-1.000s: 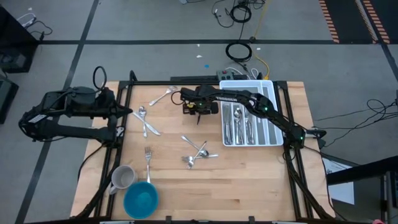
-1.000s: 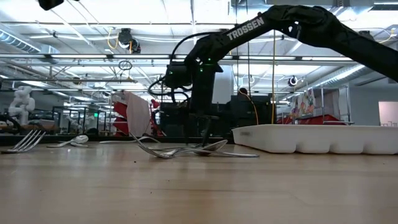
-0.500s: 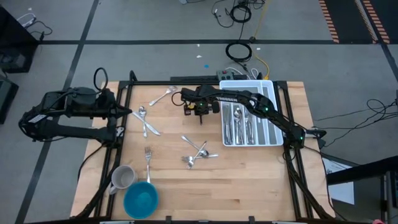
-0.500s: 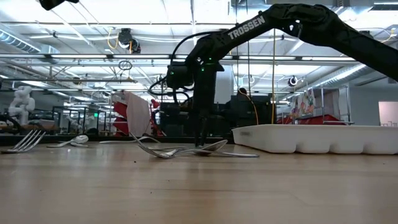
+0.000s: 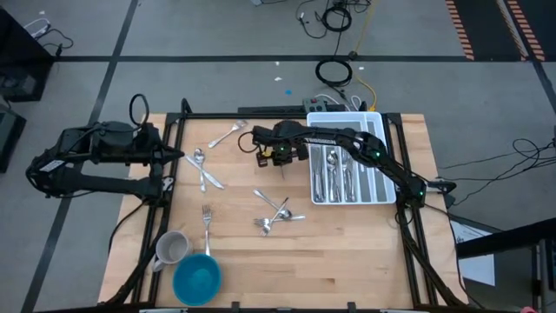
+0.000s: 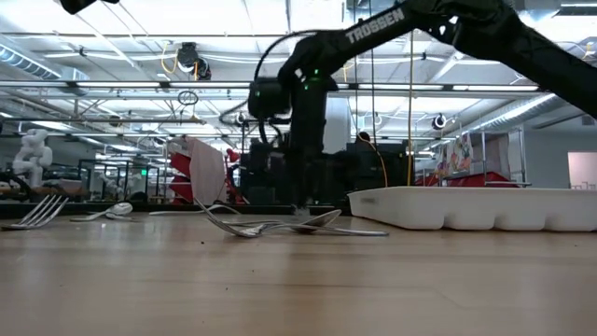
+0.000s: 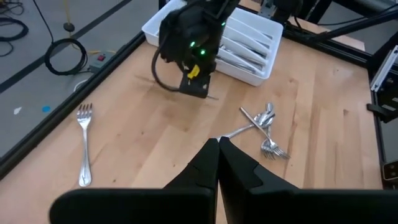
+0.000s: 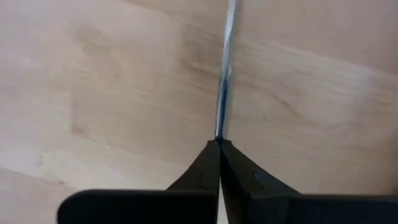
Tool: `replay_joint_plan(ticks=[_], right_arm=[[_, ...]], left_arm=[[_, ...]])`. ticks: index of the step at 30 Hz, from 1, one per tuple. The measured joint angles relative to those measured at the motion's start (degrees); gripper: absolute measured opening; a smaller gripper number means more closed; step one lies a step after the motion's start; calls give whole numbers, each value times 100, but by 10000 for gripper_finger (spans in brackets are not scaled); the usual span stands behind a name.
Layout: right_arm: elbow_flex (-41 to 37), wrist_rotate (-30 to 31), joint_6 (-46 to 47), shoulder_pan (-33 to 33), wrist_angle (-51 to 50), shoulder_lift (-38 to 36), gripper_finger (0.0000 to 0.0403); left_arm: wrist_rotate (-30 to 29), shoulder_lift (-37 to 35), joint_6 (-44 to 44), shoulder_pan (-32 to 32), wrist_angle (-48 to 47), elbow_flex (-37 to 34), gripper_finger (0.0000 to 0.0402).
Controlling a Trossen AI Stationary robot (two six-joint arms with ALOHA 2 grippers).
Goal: Sort silverware
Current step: Put the table knife into the silverware tray
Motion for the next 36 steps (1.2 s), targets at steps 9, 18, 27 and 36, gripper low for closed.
replay_joint_plan(ticks=[9, 18, 27, 36], right_arm=[[14, 368, -142, 1, -127, -419, 2], [27, -122, -1355, -101, 150, -241, 47], [25, 588, -1244, -111, 234, 90, 197], [73, 302, -1346, -109, 309, 539, 207]], left_arm=[[-161, 0, 4, 0, 20, 0, 11], [-194, 0, 37, -2, 73, 0, 11], [-240, 0, 37, 0, 82, 0, 11], [-426, 0, 37, 0, 86, 0, 11]])
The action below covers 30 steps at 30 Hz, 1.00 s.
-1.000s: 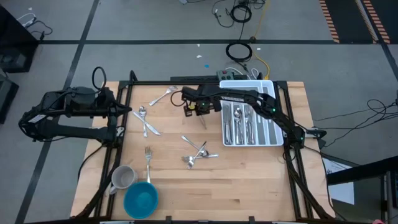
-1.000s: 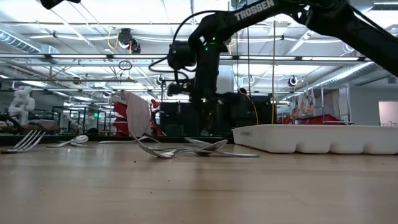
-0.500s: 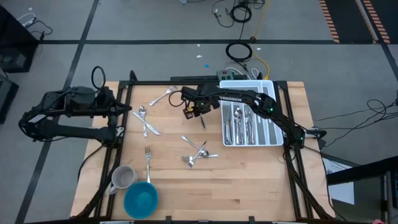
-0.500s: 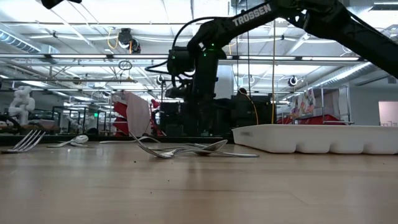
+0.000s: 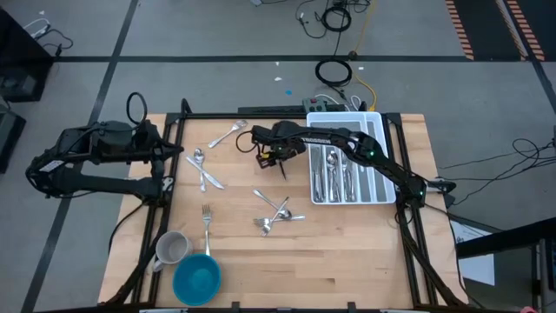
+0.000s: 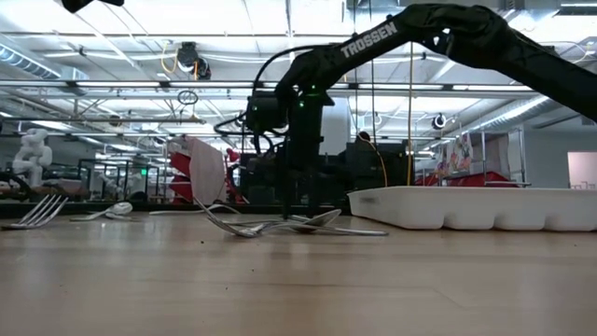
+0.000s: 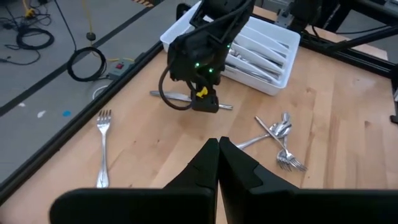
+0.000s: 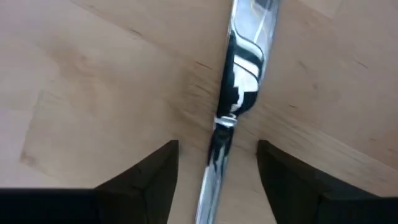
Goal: Sort silverware
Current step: Put the table knife into the silverware tray
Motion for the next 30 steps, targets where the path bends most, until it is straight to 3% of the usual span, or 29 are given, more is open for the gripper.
replay_joint_plan(ticks=[4, 10, 18, 30], right_arm=[[28, -338, 43, 6, -213, 204, 157], [25, -406, 30, 105, -263, 249, 20], [47, -507, 50, 101, -339, 162, 4], [961, -642, 4, 105, -950, 251, 1]], left_arm=[[-131, 1, 11, 0, -1, 0, 11], [-257, 0, 15, 0, -8, 0, 11], [-263, 0, 6, 0, -118, 0, 11], [-265, -4, 13, 0, -103, 0, 11]])
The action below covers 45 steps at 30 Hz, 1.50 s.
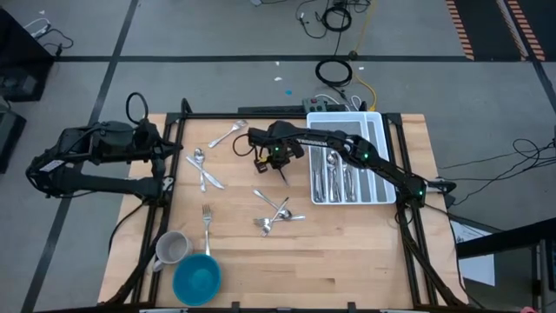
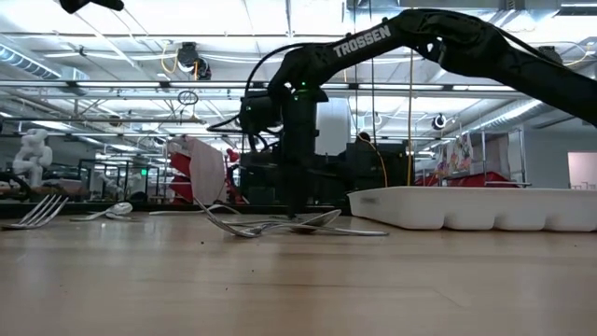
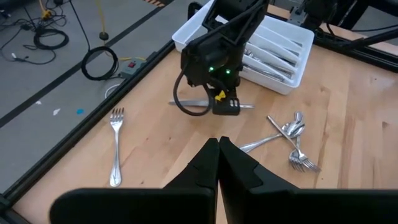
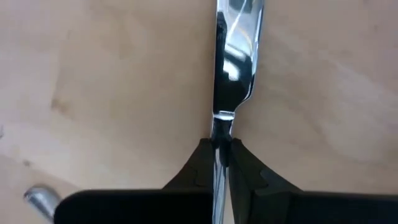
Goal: Sort silverware
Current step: Put the table knife into the silverware tray
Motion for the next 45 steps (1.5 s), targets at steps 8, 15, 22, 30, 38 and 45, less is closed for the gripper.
replay_joint_plan(ticks=[8, 15, 22, 30, 38, 45], right_arm=[[117, 177, -5, 34, -136, -36, 0], [125, 688, -13, 4, -276, -627, 0], [129, 1408, 26, -99, -829, -1347, 0], [132, 2075, 279, -98, -1601, -2184, 0], [75, 2264, 290, 21, -1797, -2793, 0], [73, 2498, 113, 2, -1799, -3100, 0]], left_arm=[[0, -2, 2, -2, 0, 0, 11], [-5, -4, 2, 0, 35, 0, 11], [-91, -4, 61, 0, 198, 0, 11], [-168, -4, 104, 0, 458, -2, 11], [-177, -1, 94, 0, 584, -2, 11], [-260, 0, -106, 0, 638, -2, 11]])
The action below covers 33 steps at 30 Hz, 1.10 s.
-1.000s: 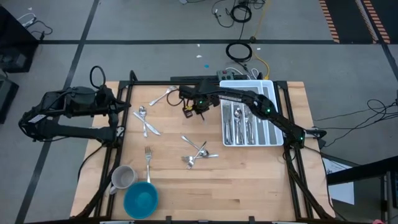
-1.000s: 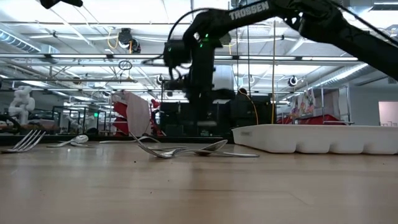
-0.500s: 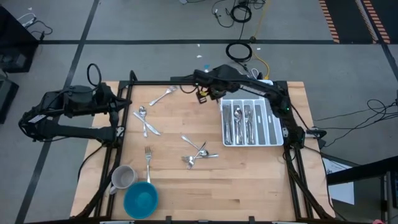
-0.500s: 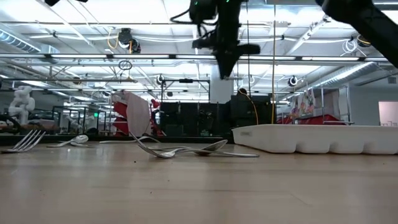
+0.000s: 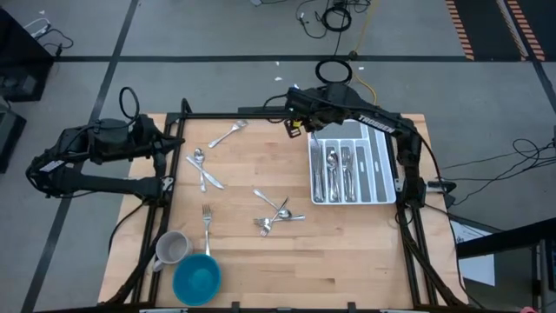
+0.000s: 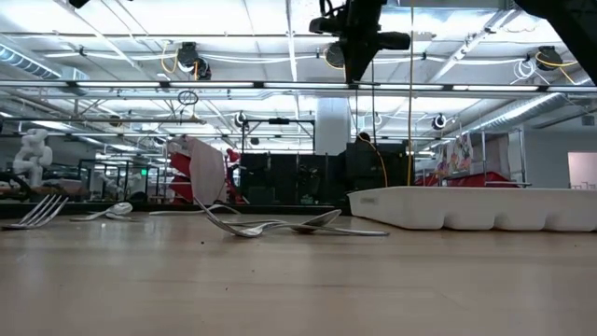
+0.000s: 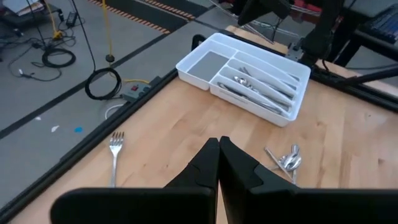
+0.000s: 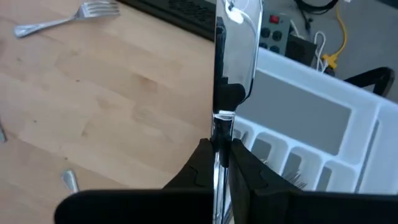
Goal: Sort silverware
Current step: Put the table knife into the silverware tray
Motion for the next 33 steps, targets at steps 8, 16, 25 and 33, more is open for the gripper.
replay_joint_plan(ticks=[8, 16, 25, 33], right_arm=[[-17, -49, -458, -366, 3, -32, 0], [-83, -633, -1010, 123, 832, -56, 0], [-83, -1378, -2100, 570, 3007, -54, 0], [-75, -2114, -2583, 828, 4795, 400, 0]], left_arm=[[-44, 0, -252, 0, -9, 0, 11], [-199, 8, -399, 0, -16, 0, 11], [-411, 62, -405, 0, 38, 0, 11], [-483, 188, -557, 0, 162, 0, 11]])
